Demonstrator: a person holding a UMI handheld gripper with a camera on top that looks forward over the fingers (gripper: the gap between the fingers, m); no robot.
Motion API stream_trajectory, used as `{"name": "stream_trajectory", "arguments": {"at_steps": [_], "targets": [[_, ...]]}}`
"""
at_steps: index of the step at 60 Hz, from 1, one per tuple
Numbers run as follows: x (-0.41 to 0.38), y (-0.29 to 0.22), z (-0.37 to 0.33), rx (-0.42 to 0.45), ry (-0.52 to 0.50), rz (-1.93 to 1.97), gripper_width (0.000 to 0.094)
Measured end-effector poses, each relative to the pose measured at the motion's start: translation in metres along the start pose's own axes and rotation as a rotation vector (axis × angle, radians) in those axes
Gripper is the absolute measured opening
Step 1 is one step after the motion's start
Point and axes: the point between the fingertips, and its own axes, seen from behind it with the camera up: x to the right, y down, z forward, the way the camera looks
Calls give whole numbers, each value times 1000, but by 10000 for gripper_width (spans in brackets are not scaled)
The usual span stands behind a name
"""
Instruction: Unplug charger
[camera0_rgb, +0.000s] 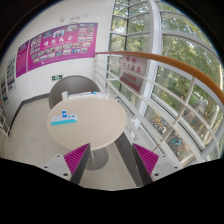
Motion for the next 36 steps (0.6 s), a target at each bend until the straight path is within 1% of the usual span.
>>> {"name": "stream_trajectory", "arguments": {"at_steps": [6,13,22,30,36], "targets": [[-71,30,38,-21,-95,1,863],[-146,30,81,-7,-180,5,861],[-217,-7,149,53,-252,-28,860],[-258,-44,212,91,-260,-45,850],[-286,-65,259,92,-280,-28,774]]}}
